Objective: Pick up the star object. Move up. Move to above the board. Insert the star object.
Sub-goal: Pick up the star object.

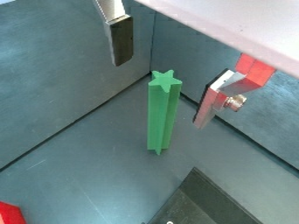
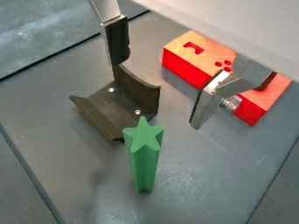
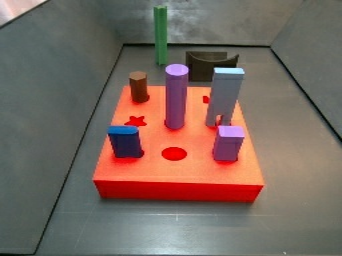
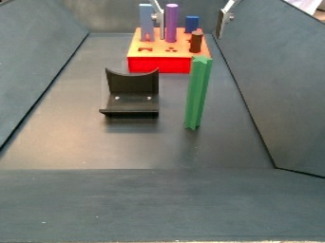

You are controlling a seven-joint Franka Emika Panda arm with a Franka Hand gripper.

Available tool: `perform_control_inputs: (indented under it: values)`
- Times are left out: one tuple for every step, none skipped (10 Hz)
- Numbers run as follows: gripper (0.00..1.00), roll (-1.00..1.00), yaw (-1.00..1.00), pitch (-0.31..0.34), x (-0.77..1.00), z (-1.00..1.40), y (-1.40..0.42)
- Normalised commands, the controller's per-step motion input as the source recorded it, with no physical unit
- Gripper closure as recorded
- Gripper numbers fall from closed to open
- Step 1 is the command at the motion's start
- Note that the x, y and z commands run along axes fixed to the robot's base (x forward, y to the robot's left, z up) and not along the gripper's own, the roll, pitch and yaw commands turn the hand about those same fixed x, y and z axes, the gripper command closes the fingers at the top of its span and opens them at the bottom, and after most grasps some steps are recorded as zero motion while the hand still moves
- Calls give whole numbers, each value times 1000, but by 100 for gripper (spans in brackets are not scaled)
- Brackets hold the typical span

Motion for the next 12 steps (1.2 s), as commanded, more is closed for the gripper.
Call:
perform_control_inputs:
  values:
    - [0, -17, 157, -104, -431, 0, 420]
    - [0, -93, 571, -16, -183, -131, 649]
    - [0, -170, 506, -69, -269, -89, 640]
    - [0, -1, 0, -3, 0, -20, 0]
    - [0, 66, 37, -84, -9, -600, -83]
    - [0, 29, 26, -89, 0, -540, -114]
    - [0, 0, 29, -57, 0, -369, -69]
    - [0, 0, 29, -70, 0, -380, -29]
    - [0, 0, 0, -90, -31, -320, 0]
    - [0, 0, 0, -51, -20, -91, 0]
    - [0, -1, 0, -19, 0, 0, 0]
    - [0, 0, 0, -114, 0, -311, 0]
